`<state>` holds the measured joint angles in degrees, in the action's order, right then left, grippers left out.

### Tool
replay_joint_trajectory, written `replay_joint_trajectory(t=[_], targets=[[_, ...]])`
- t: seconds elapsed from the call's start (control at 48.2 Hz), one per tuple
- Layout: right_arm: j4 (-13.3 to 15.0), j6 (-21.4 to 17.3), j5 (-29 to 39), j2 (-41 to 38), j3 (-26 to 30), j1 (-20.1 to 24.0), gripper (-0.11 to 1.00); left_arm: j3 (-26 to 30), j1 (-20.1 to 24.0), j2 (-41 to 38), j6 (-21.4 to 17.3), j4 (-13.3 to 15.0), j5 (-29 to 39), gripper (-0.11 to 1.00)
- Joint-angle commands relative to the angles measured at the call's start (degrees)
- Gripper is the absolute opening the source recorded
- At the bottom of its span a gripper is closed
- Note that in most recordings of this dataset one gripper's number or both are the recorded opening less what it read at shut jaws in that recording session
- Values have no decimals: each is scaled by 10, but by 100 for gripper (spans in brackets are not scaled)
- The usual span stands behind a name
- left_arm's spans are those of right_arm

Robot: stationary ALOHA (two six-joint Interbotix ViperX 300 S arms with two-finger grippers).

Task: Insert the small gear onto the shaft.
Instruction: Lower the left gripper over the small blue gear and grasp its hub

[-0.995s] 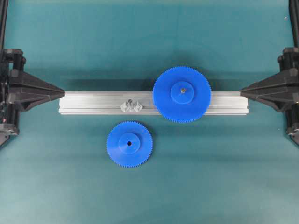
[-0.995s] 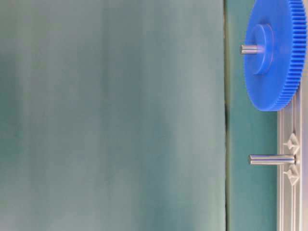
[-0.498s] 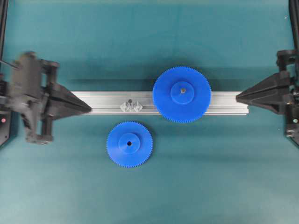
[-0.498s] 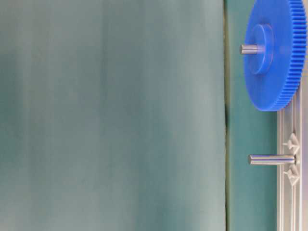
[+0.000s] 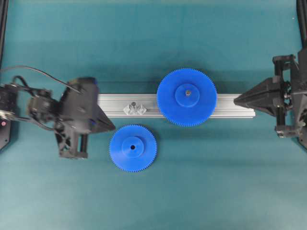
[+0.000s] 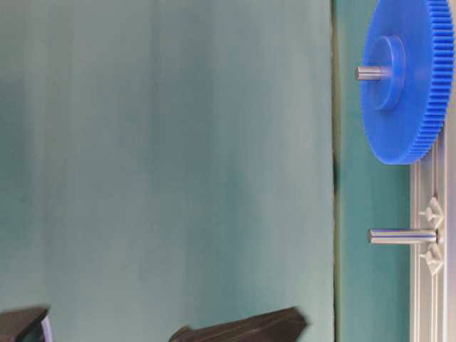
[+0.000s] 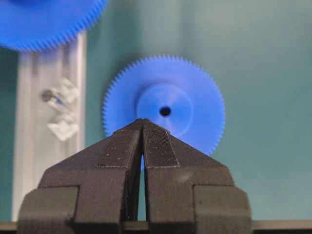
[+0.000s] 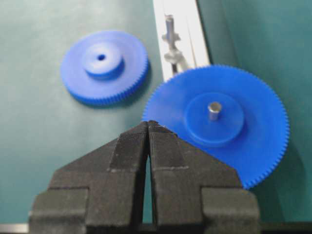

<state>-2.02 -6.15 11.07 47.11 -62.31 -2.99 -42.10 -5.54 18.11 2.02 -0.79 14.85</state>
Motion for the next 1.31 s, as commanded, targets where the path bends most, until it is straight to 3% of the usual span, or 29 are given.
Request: replay_joint_trajectory(t=[0.0, 0.104, 0.166, 0.394, 0.498, 0.663, 1.285], targets=[[1, -4, -5, -10, 7, -9, 5, 25, -10, -18, -2, -1, 4, -1], [1, -4, -6, -17, 7, -12, 5, 33, -22, -41, -3, -1, 5, 3], [1, -4, -6, -18, 7, -12, 5, 39, -28, -53, -3, -1, 5, 12], [1, -4, -6, -18, 9, -12, 5, 57, -34, -101, 5, -1, 13, 75], [1, -4, -5, -18, 9, -12, 5, 75, -34, -130, 7, -1, 51, 92], [1, -4, -4, -18, 11, -12, 5, 98, -34, -173, 5, -1, 83, 93], [1, -4, -4, -11, 6, -12, 5, 148, -28, -260, 5, -1, 83, 93]])
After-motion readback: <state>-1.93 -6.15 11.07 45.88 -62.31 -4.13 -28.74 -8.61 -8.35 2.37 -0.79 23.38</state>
